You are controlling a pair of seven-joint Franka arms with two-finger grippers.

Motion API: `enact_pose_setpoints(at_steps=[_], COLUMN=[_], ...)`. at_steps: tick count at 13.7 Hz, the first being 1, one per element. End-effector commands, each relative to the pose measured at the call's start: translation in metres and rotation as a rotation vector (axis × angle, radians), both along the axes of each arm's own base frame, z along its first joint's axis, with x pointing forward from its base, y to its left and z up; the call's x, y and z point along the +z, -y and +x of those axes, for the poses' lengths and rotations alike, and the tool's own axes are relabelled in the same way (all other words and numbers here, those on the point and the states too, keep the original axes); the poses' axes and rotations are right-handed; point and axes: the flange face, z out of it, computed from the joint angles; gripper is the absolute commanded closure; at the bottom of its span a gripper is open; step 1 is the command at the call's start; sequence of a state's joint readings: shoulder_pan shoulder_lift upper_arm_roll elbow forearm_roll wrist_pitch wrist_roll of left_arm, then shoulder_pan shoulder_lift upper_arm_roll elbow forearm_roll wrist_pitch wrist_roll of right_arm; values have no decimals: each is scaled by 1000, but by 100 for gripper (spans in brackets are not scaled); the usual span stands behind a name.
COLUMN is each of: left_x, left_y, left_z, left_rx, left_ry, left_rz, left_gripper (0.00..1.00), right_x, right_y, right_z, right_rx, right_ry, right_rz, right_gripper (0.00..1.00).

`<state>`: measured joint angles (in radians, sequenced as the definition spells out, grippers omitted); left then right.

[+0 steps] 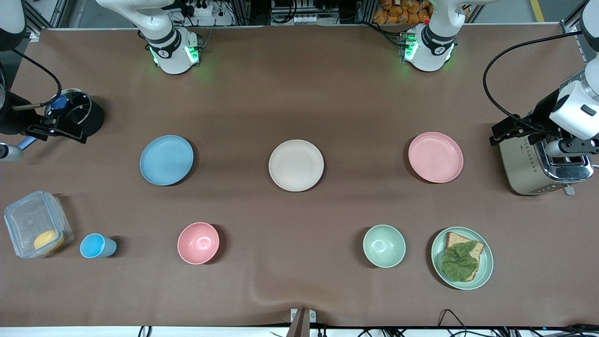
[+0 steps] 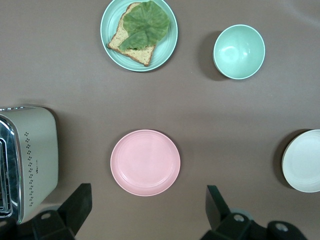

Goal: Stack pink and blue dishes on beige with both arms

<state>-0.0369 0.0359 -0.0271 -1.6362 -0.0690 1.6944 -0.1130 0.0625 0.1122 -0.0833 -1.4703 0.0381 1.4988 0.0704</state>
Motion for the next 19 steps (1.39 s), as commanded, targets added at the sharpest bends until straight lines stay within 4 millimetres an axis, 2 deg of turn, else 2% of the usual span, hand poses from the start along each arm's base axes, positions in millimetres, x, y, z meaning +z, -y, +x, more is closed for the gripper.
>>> enact_pose_setpoints(at_steps=[1, 10, 15, 19], left_x=[3, 2, 1, 0], left_y=[0, -3, 4, 4], left_z=[1, 0, -2, -2], left_rx=[-10, -6, -19, -19], left_ry=[-12, -27, -36, -41], left_rz=[20, 18, 21, 22], left_gripper=[0, 0, 0, 0], right_x=[3, 4, 4, 2], right_y=[-13, -15, -20, -6], right_z=[-2, -1, -1, -2], right_rx=[7, 13, 21, -2], right_ry=[8, 11, 11, 5], right_rz=[1, -4, -9, -9], right_gripper=[0, 0, 0, 0])
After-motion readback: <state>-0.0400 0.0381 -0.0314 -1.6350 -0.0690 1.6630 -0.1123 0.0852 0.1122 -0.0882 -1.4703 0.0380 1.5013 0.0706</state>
